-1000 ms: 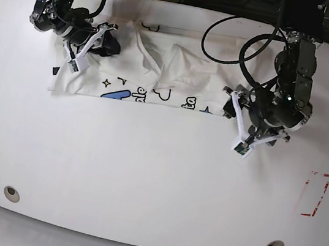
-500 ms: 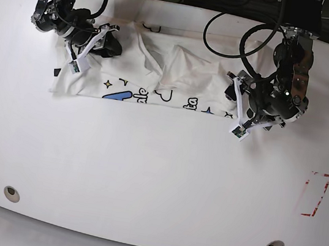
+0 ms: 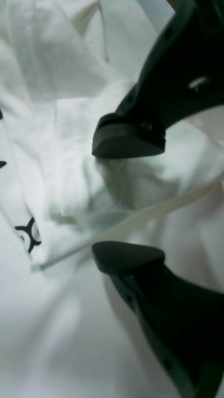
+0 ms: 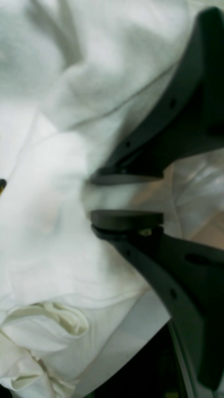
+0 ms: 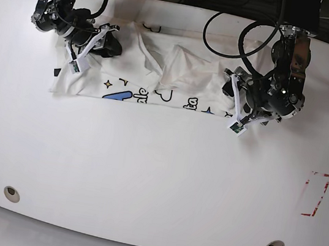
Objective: Layout the t-shirt on the table in an organized manner, then fold the t-shirt properly
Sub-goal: 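Regrasp the folded end with the left gripper and lift toward the right gripper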
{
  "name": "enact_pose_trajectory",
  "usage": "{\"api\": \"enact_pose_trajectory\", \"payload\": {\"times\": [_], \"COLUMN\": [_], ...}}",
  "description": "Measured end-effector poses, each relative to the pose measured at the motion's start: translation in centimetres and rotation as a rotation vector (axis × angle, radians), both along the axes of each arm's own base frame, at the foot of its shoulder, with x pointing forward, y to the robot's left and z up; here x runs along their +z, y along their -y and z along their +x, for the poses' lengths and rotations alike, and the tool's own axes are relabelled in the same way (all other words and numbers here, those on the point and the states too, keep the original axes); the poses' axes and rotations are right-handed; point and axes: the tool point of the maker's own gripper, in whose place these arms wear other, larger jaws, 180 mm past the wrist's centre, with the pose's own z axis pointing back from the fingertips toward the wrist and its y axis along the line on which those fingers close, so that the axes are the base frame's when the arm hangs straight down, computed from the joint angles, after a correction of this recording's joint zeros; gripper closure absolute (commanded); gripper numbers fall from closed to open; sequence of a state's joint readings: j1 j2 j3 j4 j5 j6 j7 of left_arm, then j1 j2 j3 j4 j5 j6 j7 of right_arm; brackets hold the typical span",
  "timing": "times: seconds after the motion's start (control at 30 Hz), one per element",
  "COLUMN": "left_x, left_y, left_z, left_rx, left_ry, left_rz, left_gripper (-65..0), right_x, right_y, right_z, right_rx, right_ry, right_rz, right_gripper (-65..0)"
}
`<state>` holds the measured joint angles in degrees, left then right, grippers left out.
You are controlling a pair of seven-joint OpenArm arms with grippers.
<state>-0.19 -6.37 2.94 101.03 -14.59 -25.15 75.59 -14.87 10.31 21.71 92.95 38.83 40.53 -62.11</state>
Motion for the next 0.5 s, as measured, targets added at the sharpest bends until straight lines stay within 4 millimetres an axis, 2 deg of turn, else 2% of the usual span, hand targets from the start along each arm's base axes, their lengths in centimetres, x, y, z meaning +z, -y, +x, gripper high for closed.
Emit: {"api": "enact_pose_trajectory", "payload": {"times": [0.17,0.23,0.5], "left_x": [0.0,0.0,0.4], "left_y": [0.0,0.0,1.4], "left_z": [0.0,0.0,-0.2], "left_rx": [0.000,-0.001,-0.051], "left_ry": [0.000,0.000,0.003], "left_rz": [0.000,0.000,-0.079], "left_gripper": [-5.4,-1.5,-0.7], "right_x": [0.0,0.0,0.0], "right_y": [0.0,0.0,0.0], "right_z": [0.0,0.0,0.0], "right_rx": [-0.002,-0.002,-0.002], "right_ry": [0.001,0.002,0.002], "right_rz": [0.001,0.002,0.002], "right_gripper": [-14.4,-14.4,-14.4]}}
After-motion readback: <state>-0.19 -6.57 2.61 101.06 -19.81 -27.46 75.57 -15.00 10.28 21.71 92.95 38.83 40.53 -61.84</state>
